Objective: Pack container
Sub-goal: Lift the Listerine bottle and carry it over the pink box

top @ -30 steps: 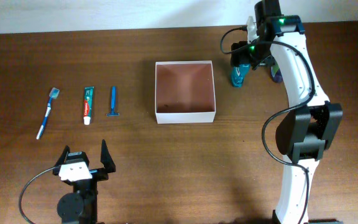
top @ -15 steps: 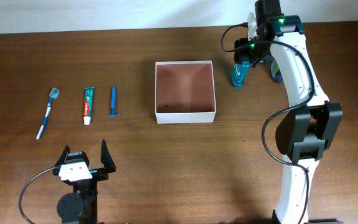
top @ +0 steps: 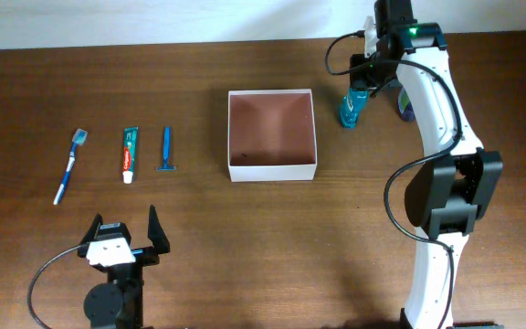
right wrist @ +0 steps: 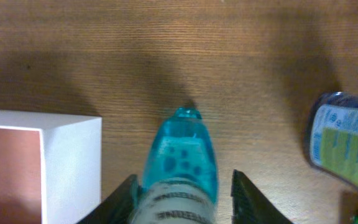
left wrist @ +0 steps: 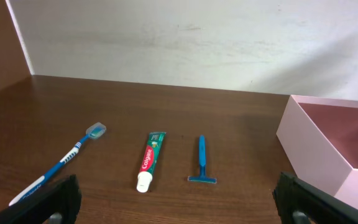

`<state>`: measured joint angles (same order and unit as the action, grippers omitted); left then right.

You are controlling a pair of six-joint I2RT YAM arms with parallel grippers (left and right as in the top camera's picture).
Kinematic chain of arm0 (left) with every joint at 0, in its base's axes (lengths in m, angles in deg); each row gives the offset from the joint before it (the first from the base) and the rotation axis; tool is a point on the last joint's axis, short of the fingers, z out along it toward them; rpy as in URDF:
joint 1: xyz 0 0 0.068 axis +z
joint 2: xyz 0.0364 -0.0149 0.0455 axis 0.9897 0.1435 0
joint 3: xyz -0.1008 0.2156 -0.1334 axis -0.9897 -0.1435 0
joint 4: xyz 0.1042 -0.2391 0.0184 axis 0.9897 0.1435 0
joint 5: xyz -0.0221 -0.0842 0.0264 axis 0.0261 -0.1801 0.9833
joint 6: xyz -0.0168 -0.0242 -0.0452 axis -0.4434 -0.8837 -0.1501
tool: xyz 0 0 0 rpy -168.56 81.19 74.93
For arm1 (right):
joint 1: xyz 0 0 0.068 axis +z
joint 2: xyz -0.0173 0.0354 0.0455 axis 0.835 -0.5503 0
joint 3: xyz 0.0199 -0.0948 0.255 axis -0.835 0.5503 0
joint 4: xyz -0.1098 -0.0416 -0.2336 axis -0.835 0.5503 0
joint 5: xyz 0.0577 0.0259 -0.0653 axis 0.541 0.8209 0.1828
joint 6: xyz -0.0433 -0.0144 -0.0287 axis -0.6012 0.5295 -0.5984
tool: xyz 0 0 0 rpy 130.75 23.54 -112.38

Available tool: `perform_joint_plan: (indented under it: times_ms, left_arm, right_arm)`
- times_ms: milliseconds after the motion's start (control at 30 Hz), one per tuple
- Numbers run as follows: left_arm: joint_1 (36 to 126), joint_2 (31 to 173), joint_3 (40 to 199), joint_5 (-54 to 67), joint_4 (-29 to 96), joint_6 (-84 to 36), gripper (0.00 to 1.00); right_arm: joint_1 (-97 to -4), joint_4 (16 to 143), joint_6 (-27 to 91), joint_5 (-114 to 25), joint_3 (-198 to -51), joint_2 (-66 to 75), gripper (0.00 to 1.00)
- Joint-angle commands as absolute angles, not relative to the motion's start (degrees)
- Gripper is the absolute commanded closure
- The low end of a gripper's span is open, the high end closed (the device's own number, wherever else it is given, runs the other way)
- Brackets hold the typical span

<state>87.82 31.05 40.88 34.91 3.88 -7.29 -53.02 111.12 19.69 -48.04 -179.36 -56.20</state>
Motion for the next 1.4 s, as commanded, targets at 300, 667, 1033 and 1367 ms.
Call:
perform_joint_plan:
  times_ms: [300, 667, 1033, 1367]
  left_arm:
    - [87.82, 30.66, 40.44, 35.30, 3.81, -7.83, 0.01]
    - [87.82, 30.66, 40.44, 35.28, 3.81, -7.83, 0.00]
    - [87.82, 30.66, 40.44, 35.28, 3.81, -7.83, 0.01]
    - [87.82, 30.66, 40.44, 35.28, 3.81, -7.83, 0.01]
  right_arm:
    - [-52.43, 111.14, 20.17, -48.45, -181.00, -56.70, 0.78]
    - [-51.14, 122.40, 20.17, -48.04, -195.80, -56.35, 0.83]
    - [-43.36, 138.20, 24.67, -48.06, -213.07, -56.24, 0.84]
    - [-37.87, 138.26, 28.85, -48.06, -213.81, -56.29, 0.84]
